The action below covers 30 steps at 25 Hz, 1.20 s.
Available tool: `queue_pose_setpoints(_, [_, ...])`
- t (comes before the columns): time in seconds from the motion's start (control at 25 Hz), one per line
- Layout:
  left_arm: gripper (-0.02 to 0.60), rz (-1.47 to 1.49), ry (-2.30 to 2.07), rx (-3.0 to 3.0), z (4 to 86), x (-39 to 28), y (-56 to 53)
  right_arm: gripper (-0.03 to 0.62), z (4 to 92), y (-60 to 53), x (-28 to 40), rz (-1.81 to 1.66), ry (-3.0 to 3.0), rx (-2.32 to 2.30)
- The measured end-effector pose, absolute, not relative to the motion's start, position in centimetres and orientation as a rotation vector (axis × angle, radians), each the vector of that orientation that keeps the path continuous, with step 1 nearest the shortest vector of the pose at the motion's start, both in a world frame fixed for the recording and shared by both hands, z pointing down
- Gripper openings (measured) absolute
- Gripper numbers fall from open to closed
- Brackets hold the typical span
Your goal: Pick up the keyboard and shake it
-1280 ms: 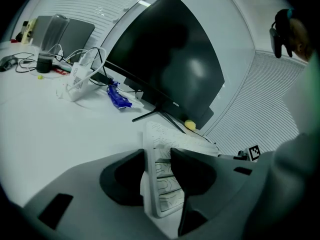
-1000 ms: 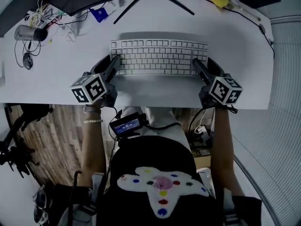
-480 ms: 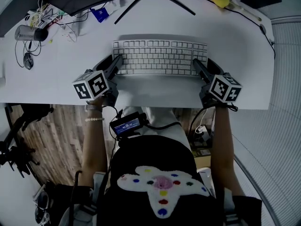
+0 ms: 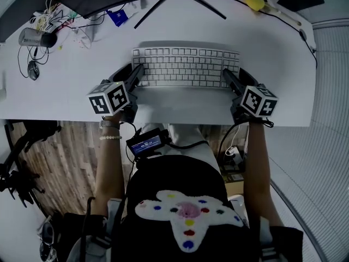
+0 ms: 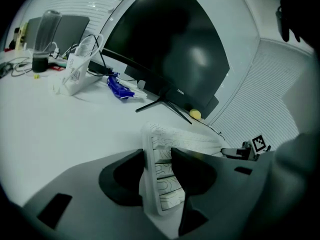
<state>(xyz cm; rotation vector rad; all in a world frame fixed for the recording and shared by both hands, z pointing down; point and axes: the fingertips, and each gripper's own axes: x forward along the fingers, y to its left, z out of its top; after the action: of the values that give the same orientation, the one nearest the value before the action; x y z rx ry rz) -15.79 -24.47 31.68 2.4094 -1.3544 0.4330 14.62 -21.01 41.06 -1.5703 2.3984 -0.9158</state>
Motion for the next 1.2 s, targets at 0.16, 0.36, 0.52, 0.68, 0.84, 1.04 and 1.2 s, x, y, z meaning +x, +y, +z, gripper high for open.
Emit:
queue_pose_setpoints(0.16, [0.177,0.461,-1.407,2.464,31.5,-15.8,-24.3,0.268,41.0,-20.7,14.8,-0.856,2.357,-1.63])
queue_pose_setpoints(0.36, [0.183,0.548,-1.458,2.527,30.9,-15.8,-24.1,0.268,40.9,-20.3,15.5,-0.763,2.315,-1.76])
queue_pose_setpoints(0.52, [0.179,0.579,-1.514,2.533,30.6,-16.5,-23.5,0.231,40.5,-19.7,16.4,-0.649,2.283,-1.93])
queue_pose_setpoints(0.68, [0.127,0.601,-1.578,2.557,29.8,-17.4,-22.6,0.073,39.1,-18.9,16.8,-0.484,2.256,-2.073])
queue_pose_setpoints(0.84, [0.054,0.601,-1.621,2.657,27.6,-16.8,-21.5,0.046,36.8,-18.0,15.6,-0.353,2.288,-2.074])
queue_pose_setpoints(1.04, [0.025,0.544,-1.596,2.785,24.7,-14.5,-19.7,0.041,33.4,-16.6,13.2,-0.251,2.331,-1.984])
queue_pose_setpoints(1.2, [0.017,0.517,-1.569,2.873,22.7,-12.7,-18.2,0.04,30.6,-15.4,11.9,-0.166,2.344,-1.928])
